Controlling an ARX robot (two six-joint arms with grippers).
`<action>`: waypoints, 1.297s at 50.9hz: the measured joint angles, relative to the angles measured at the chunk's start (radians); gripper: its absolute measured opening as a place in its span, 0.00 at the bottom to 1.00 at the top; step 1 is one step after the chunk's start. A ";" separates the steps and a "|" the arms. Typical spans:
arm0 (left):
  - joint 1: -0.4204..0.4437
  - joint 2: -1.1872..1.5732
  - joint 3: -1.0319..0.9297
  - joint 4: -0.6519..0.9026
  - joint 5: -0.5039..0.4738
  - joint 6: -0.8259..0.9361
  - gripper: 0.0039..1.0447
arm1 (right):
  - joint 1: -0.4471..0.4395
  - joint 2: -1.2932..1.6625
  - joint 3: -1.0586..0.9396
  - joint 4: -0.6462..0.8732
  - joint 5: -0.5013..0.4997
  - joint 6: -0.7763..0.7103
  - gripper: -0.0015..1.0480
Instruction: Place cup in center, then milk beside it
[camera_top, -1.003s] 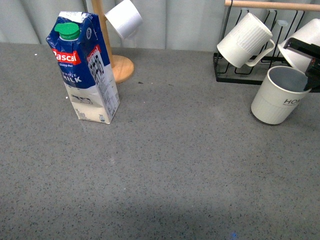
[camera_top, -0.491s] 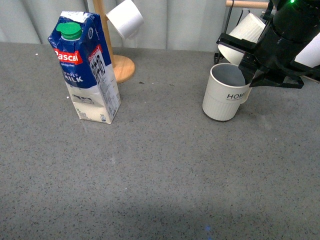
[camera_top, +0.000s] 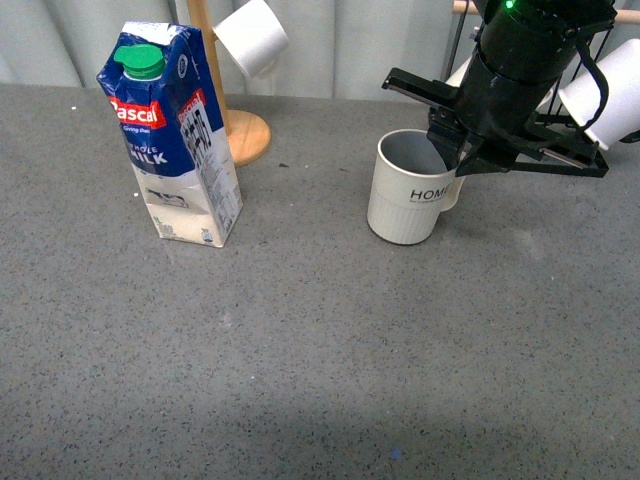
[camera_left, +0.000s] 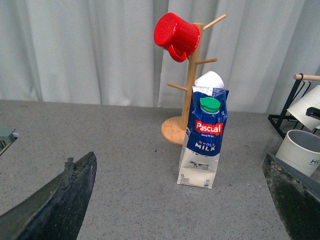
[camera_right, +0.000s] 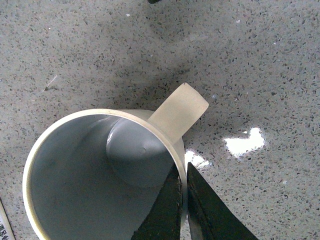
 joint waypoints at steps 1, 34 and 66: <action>0.000 0.000 0.000 0.000 0.000 0.000 0.94 | 0.000 0.000 0.000 -0.001 0.000 0.000 0.02; 0.000 0.000 0.000 0.000 0.000 0.000 0.94 | -0.017 -0.077 -0.050 0.077 -0.016 -0.020 0.63; 0.000 0.000 0.000 0.000 0.000 0.000 0.94 | -0.117 -0.430 -0.846 1.477 0.045 -0.686 0.47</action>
